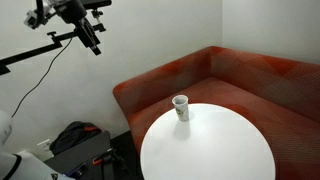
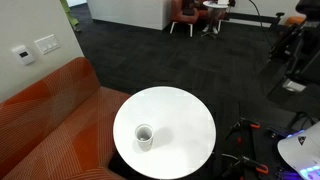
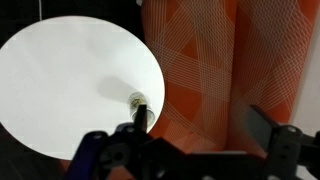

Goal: Put the marker in the cup on the table

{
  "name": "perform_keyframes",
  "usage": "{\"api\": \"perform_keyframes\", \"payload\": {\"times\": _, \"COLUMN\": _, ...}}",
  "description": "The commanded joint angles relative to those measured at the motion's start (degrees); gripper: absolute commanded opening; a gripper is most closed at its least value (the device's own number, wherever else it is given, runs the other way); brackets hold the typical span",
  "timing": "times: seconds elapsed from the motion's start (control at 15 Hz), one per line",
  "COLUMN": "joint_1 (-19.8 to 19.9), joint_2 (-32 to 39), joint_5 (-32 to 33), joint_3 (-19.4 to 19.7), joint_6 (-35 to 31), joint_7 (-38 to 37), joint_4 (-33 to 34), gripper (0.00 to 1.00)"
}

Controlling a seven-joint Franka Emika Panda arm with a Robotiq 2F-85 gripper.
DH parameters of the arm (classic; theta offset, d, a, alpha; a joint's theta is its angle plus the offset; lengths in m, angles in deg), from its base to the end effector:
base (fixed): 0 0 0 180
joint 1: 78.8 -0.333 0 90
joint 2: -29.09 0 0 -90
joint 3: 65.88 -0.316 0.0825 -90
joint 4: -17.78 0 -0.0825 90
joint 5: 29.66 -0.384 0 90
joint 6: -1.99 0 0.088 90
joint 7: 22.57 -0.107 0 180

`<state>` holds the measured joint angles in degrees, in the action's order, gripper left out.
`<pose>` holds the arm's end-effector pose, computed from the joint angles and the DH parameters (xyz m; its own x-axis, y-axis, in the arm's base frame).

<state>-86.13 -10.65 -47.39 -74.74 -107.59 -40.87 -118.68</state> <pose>0.3416 0.1338 0.5789 0.9796 -0.1494 0.1345 -0.1102 -0.9586 -0.2625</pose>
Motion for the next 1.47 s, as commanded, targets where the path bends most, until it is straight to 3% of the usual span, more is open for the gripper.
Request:
{"api": "perform_keyframes", "payload": {"times": 0.0, "joint_1": 0.7, "joint_2": 0.0, "joint_5": -0.4, "joint_3": -0.5, "joint_6": 0.2, "joint_7": 0.3, "joint_4": 0.1, "gripper": 1.00}}
{"api": "perform_keyframes", "payload": {"times": 0.4, "joint_1": 0.9, "joint_2": 0.1, "joint_5": 0.1, "joint_3": -0.6, "joint_6": 0.2, "joint_7": 0.4, "joint_4": 0.2, "gripper": 1.00}}
{"api": "perform_keyframes", "payload": {"times": 0.8, "joint_1": 3.7, "joint_2": -0.2, "joint_5": 3.9, "joint_3": 0.3, "joint_6": -1.1, "joint_7": 0.5, "joint_4": -1.5, "gripper": 1.00}}
{"api": "perform_keyframes", "payload": {"times": 1.4, "joint_1": 8.2, "joint_2": 3.5, "joint_5": 11.3, "joint_3": 4.9, "joint_6": -9.8, "joint_7": 7.0, "joint_4": -5.4, "gripper": 1.00}}
